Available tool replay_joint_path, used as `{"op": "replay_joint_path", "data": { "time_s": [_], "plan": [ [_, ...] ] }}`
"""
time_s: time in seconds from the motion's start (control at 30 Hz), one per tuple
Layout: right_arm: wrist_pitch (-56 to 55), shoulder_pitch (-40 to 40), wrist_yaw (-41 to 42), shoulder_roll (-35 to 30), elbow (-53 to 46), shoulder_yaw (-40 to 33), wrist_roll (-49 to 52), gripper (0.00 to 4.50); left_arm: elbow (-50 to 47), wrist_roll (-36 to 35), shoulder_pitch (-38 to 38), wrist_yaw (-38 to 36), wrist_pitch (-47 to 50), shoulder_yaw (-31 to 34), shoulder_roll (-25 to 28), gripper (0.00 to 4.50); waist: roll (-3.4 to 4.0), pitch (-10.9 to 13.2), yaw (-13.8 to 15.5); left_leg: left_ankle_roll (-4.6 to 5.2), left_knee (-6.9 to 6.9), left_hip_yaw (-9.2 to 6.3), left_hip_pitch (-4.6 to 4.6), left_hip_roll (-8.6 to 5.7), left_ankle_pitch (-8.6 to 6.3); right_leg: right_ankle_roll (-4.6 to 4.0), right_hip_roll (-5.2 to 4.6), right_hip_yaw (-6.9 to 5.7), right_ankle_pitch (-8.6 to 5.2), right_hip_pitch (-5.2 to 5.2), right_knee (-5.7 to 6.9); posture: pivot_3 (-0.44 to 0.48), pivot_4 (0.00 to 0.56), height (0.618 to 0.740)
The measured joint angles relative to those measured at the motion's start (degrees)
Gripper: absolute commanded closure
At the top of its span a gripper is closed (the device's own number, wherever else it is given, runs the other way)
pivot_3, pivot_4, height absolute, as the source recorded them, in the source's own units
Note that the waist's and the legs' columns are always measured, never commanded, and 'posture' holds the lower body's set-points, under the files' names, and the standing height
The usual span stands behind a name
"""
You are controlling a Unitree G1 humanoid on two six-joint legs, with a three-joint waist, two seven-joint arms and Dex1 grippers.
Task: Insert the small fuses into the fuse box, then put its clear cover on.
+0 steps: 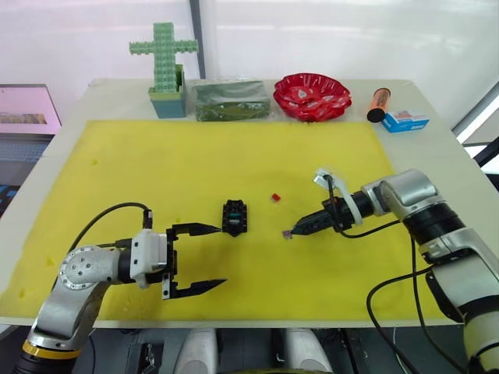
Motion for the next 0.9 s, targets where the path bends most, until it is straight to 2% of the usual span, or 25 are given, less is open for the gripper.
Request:
{"op": "replay_joint_path", "data": {
  "time_s": [0.57, 0.67, 0.87, 0.9],
  "plan": [
    [1.87, -0.11, 0.85, 2.77, 0.25, -0.13, -1.74, 1.69, 0.0, 0.13, -0.43, 0.04, 0.22, -0.81, 0.45, 0.0, 0.01, -0.01, -0.15, 0.0, 0.0, -0.01, 0.03, 0.01, 0.0, 0.04, 0.02, 0.0, 0.02, -0.01, 0.08, 0.0, 0.15, 0.74],
    [1.72, -0.08, 0.72, 3.2, 0.25, -0.13, -2.41, 2.25, 0.0, 0.13, -0.43, 0.05, 0.28, -0.87, 0.45, 0.0, 0.01, -0.01, -0.16, 0.0, 0.0, -0.01, 0.04, 0.01, 0.0, 0.04, 0.03, 0.0, 0.02, -0.01, 0.1, 0.0, 0.15, 0.74],
    [0.53, 0.79, -0.73, 4.71, 0.52, -0.2, -4.23, 4.34, -0.01, 0.13, -0.43, 0.18, 0.33, -0.9, 0.45, 0.0, -0.01, -0.03, -0.14, 0.0, 0.0, -0.01, 0.07, 0.01, 0.0, 0.04, 0.03, 0.0, 0.02, 0.0, 0.19, 0.0, 0.15, 0.74],
    [0.54, 0.88, -0.76, 4.86, 0.51, -0.22, -4.23, 4.47, -0.01, 0.13, -0.43, 0.24, 0.34, -0.9, 0.45, 0.0, -0.02, -0.03, -0.14, 0.0, 0.01, -0.01, 0.09, 0.02, 0.0, 0.04, 0.03, 0.0, 0.02, 0.01, 0.21, 0.0, 0.15, 0.74]
  ]
}}
